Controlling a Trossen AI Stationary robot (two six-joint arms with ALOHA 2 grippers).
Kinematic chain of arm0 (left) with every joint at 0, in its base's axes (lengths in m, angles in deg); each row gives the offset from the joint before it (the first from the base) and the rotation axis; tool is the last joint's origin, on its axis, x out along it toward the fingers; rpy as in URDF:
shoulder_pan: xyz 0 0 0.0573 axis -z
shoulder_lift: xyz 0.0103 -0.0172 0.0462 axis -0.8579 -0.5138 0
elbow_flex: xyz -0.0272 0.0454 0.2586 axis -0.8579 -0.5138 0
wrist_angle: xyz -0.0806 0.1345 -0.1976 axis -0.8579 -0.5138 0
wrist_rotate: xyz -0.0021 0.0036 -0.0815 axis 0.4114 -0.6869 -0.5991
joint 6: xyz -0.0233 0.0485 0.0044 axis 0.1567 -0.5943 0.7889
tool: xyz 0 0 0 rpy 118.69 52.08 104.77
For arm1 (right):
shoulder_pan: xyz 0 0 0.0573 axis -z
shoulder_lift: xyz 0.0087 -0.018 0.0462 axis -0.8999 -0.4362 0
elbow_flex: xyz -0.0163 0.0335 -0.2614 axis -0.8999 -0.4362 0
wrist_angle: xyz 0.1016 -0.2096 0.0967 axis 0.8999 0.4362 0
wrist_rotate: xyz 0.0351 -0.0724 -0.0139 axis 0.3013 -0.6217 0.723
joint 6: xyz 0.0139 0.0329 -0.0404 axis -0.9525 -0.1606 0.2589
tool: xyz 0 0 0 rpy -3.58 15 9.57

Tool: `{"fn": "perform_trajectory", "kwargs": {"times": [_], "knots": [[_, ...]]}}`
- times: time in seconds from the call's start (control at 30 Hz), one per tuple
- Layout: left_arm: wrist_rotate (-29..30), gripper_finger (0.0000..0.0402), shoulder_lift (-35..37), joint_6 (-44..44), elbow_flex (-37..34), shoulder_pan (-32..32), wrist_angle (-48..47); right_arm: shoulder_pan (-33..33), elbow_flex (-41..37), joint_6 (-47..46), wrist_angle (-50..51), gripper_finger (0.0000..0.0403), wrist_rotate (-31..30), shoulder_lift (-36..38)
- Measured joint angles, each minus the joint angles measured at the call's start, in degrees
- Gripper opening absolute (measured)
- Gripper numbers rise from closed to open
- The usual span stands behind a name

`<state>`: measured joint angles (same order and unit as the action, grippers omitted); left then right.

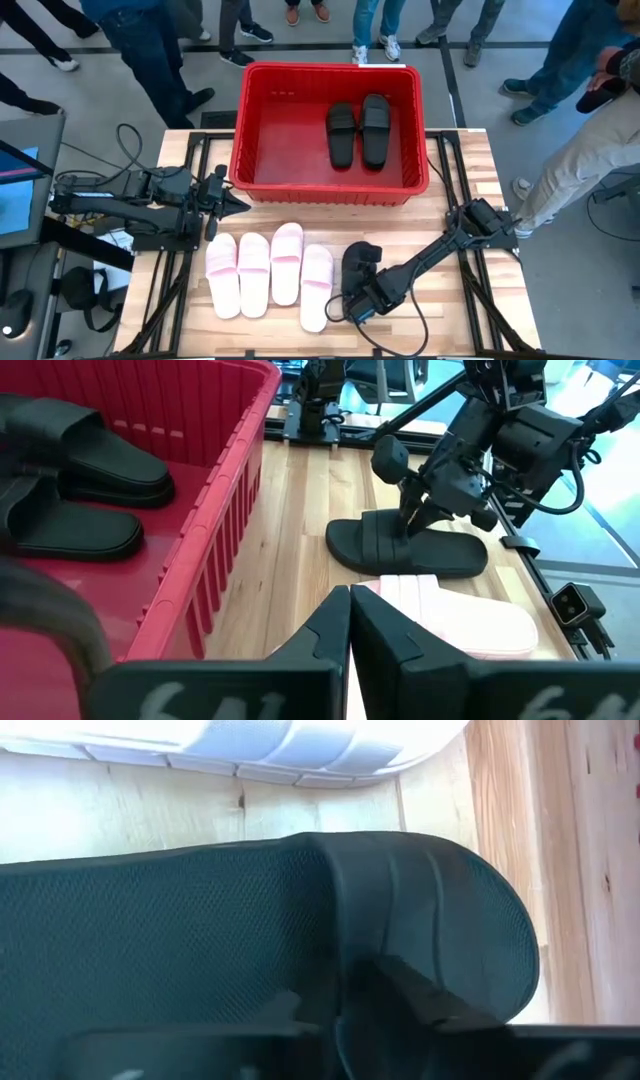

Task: Pick and place slides into bin
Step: Put the black slide into the red container

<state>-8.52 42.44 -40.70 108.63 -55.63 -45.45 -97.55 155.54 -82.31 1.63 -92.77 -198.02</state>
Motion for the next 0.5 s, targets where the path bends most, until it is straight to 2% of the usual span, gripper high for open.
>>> {"fn": "perform_trajectory", "kwargs": {"times": [0.07, 0.5], "knots": [[0.0, 0.0, 0.0, 0.0, 0.0, 0.0, 0.0, -0.3, 0.0, 0.1, 0.0, 0.0011, 0.0, 0.1], [0.1, 0.0, 0.0, -0.1, 0.0, 0.0, 0.0, -1.6, 3.5, -0.9, 7.1, 0.0002, -2.5, 0.0]]}}
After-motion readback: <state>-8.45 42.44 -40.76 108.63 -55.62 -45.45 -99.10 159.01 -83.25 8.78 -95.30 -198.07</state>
